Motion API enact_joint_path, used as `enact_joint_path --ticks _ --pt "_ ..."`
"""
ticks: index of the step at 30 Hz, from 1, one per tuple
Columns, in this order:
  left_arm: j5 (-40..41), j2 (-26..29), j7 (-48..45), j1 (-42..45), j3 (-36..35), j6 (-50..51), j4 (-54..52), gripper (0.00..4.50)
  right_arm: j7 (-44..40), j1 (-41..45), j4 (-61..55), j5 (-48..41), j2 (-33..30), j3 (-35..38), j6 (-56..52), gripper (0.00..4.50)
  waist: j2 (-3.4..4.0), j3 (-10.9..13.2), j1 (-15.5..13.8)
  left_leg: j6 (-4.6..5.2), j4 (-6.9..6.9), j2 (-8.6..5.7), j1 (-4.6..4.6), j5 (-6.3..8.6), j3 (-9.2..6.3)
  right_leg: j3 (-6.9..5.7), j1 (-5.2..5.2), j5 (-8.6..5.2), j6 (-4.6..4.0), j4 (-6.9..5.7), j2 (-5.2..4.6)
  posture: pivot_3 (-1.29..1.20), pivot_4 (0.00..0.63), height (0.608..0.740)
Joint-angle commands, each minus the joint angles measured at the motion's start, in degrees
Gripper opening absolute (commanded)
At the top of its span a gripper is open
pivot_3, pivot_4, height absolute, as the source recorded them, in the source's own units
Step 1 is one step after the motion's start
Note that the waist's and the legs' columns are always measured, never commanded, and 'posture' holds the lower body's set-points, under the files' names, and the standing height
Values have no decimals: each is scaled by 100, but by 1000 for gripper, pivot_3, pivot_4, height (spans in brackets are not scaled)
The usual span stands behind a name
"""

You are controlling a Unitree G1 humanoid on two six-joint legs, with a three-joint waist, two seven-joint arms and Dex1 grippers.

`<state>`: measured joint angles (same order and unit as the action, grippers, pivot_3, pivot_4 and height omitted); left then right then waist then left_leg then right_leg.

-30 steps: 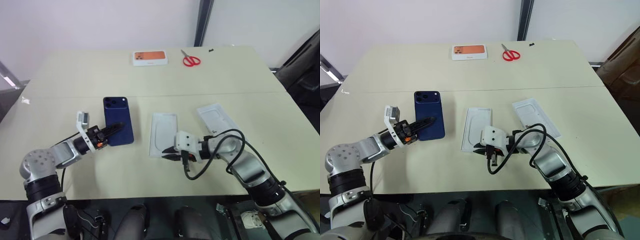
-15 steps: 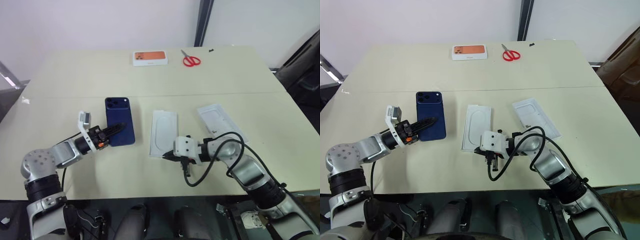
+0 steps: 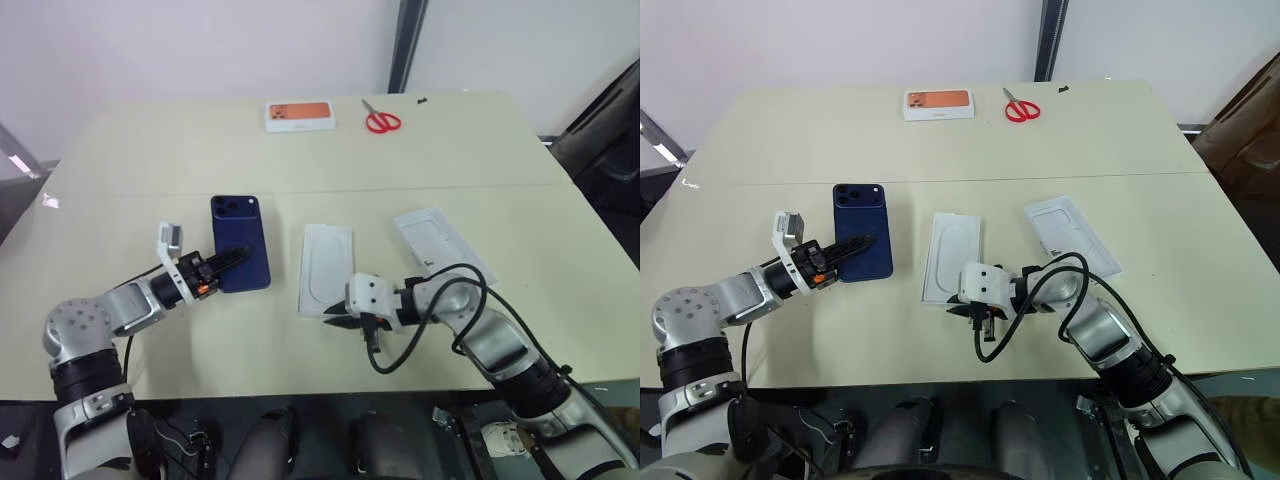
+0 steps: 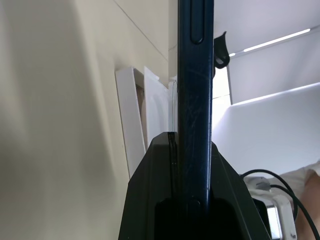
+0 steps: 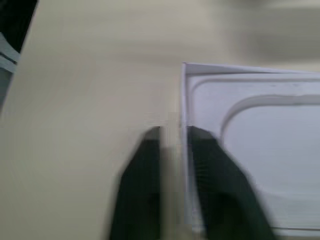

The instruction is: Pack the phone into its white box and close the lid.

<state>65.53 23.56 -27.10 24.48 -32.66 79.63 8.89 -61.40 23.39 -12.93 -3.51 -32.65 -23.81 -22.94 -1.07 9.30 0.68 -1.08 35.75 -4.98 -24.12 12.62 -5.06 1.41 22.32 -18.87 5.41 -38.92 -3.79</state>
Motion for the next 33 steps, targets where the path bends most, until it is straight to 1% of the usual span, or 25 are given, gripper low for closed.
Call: enact_joint_path --ticks 1,6,16,19,20,21,26,33 --pt "266 63 -45 12 -73 10 -170 0 6 95 -151 -134 57 104 27 1377 0 0 0 0 1 0 -1 0 0 0 0 0 0 0 0 0 150 734" --pt "286 71 -23 15 -34 2 -155 0 -17 102 -84 -88 36 53 195 1377 0 0 -2 1 9 0 -6 1 0 -1 0 0 0 -1 0 0 150 734" --pt "320 56 -5 -4 22 13 -193 0 121 116 122 -8 180 0 175 1377 0 0 -2 3 18 0 -10 2 -1 -2 1 0 0 -4 0 0 150 734" --pt "334 56 -6 -9 22 27 -193 0 108 111 154 -11 171 7 159 552 0 0 0 3 19 0 -11 2 0 -2 2 0 0 -4 0 0 150 734" --pt "334 59 -6 -7 22 28 -184 0 93 108 154 -21 161 7 160 99 0 0 1 3 20 0 -11 2 -1 -2 2 0 0 -5 0 0 150 734" --pt "330 64 -8 -2 25 24 -171 0 86 106 157 -16 149 5 176 41 0 0 2 3 20 0 -11 2 -1 -2 2 0 0 -6 0 0 150 734" --pt "357 78 8 29 9 41 -101 0 69 103 136 -23 121 12 196 41 0 0 -2 3 22 0 -12 2 -1 -2 2 0 0 -7 1 0 150 734" --pt "379 61 26 23 13 40 -106 0 64 44 -175 -129 105 49 13 41 0 0 -1 4 23 0 -13 2 -1 -2 3 0 0 -7 1 0 150 734"
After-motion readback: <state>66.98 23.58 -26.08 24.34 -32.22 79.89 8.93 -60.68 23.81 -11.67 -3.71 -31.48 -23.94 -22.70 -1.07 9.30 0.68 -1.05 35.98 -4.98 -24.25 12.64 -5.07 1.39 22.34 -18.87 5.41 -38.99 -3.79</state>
